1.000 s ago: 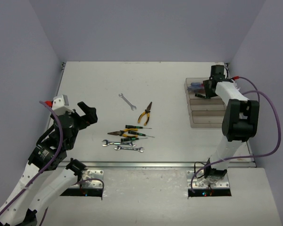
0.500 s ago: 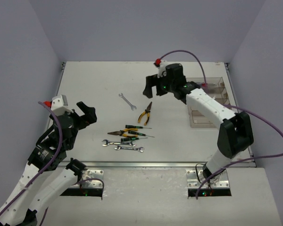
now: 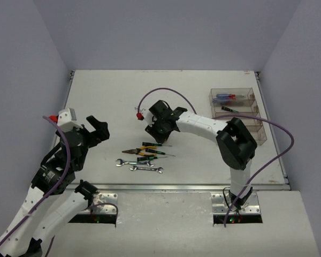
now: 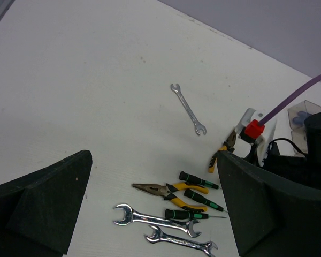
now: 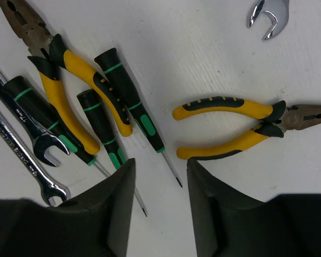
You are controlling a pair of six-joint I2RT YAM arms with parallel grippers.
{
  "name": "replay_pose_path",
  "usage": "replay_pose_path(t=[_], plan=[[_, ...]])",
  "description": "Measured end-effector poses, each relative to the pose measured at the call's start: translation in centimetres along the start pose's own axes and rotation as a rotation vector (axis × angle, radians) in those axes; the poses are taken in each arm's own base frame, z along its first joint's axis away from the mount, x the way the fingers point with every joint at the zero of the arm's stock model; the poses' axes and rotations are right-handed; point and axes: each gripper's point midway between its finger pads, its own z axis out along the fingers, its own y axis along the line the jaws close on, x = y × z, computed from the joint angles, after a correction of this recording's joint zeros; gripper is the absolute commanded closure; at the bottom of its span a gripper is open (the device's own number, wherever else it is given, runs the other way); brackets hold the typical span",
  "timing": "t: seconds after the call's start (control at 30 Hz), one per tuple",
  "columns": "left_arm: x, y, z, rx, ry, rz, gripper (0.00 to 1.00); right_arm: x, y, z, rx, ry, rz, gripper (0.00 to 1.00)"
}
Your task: Sort the tools into containers
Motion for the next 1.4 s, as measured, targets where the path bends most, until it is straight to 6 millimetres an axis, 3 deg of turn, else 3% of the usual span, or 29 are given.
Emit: replay_pose_path(t=[0.6, 0.67, 0.87, 1.07, 1.17, 1.27, 1.33, 1.4], plan=[[-0.1, 0.1, 0.0, -0.002, -0.005, -0.004, 0.0, 2.2, 1.0, 4.6, -0.042, 0.1, -0.101, 0.81], [-0.1, 0.1, 0.0, -0.002, -0.005, -0.004, 0.0, 1.9, 0.9, 4.7, -0.039, 0.09, -0.105, 0.82], [-0.1, 0.1, 0.0, -0.002, -0.004, -0.003, 0.0, 1.6, 1.0, 4.8, -0.047, 0.082, -0.11, 1.0], [-0.1, 0.1, 0.0, -0.001, -0.002, -0.003, 0.0, 1.0, 1.5, 4.6, -0.078, 0.063, -0.11, 1.0], [-0.1, 0.1, 0.0, -0.001, -0.002, -0.003, 0.0, -0.1, 1.2, 3.3, -0.069, 0.033, -0.109, 1.0], [-0.1, 0.1, 0.0, -0.001, -0.002, -0.003, 0.0, -2.8, -0.4, 0.1, -0.029, -0.05, -0.072, 1.0], [-0.1, 0.1, 0.0, -0.001, -0.002, -0.003, 0.0, -5.0, -3.3, -3.2, 0.012, -0.149, 0.044, 1.0], [-0.1, 0.1, 0.0, 0.0, -0.003, -0.003, 0.0, -6.1, -8.6, -6.9, 0.088, -0.265, 0.231, 1.0]])
